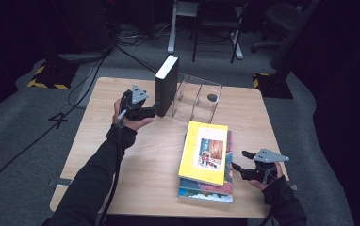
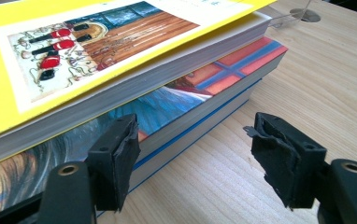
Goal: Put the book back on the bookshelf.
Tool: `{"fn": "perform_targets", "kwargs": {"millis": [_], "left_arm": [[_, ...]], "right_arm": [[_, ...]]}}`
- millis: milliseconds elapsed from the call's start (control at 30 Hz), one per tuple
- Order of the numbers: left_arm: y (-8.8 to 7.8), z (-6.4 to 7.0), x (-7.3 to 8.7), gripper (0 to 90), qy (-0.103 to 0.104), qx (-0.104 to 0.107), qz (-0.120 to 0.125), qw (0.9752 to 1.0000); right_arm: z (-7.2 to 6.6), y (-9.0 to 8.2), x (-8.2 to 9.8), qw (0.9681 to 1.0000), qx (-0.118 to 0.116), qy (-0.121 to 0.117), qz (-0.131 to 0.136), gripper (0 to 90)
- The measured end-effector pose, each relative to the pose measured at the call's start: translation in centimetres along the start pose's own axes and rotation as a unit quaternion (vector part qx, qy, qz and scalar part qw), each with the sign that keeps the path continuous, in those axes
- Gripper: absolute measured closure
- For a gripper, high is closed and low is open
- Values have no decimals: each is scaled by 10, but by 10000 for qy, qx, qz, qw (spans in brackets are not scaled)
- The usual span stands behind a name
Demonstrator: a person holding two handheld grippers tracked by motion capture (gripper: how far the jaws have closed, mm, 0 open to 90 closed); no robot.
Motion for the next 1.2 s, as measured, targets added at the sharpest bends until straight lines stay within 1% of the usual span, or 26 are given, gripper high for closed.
{"fn": "perform_targets", "kwargs": {"millis": [100,133,200,233,333,400,467,500,567,633,733,800,867,933,1000,1033,1067,1100,1133,1167,1200], "left_arm": [[-7,6,11,315,142,108,-80,9998],[-9,8,13,315,157,130,-83,9998],[-15,15,19,312,229,254,-99,9994],[-18,17,22,312,311,273,-140,9990],[-25,26,31,310,438,414,-218,9979],[-29,34,41,305,549,493,-343,9967],[-33,43,54,296,672,633,-474,9946],[-35,50,62,295,753,705,-560,9931],[-39,58,73,275,895,815,-671,9904],[-44,69,85,274,935,978,-734,9881],[-51,81,98,268,1015,1123,-839,9849],[-55,88,107,265,1113,1253,-920,9816],[-60,95,114,263,1148,1348,-966,9794],[-64,99,121,262,1140,1431,-1011,9779],[-67,102,128,258,1185,1484,-1057,9761],[-69,104,130,257,1182,1507,-1084,9755],[-71,106,134,257,1165,1573,-1118,9743],[-72,107,137,256,1181,1577,-1150,9736],[-74,110,142,253,1214,1605,-1209,9721],[-75,111,144,251,1235,1629,-1233,9711],[-76,114,147,250,1217,1692,-1253,9700]], "right_arm": [[0,0,-1,10000,2,-8,2,323],[-1,-1,-1,10000,1,-11,-10,323],[-1,-1,-2,10000,-4,-16,-11,320],[-2,-1,-3,10000,-7,-27,1,319],[-3,-2,-4,10000,-8,-51,-5,311],[-6,-2,-5,9999,-65,-82,-19,295],[-9,-2,-6,9998,-85,-147,-62,292],[-11,-2,-6,9997,-99,-188,-79,290],[-14,-2,-8,9996,-102,-233,-93,290],[-16,-2,-10,9995,-143,-260,-98,290],[-21,-2,-11,9993,-188,-304,-110,287],[-23,-4,-13,9992,-230,-310,-110,286],[-25,-5,-14,9992,-244,-300,-114,285],[-28,-7,-16,9991,-297,-305,-73,283],[-30,-8,-19,9991,-308,-301,-63,282],[-31,-9,-20,9990,-328,-289,-52,282],[-32,-10,-21,9990,-349,-279,-47,282],[-33,-11,-23,9989,-361,-290,-39,282],[-34,-11,-24,9989,-361,-283,-38,282],[-35,-13,-26,9989,-382,-271,-28,282],[-37,-13,-27,9989,-399,-246,-45,281]]}}
Point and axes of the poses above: each handheld gripper's, and its own axes: y roughly forward along the jaws, x roughly out of its underside, z roughly to its right, the point moved 10 cm from there along y, roughly forward along the jaws, and after that the axes turned 3 degrees about -z, right-handed, at the moved point
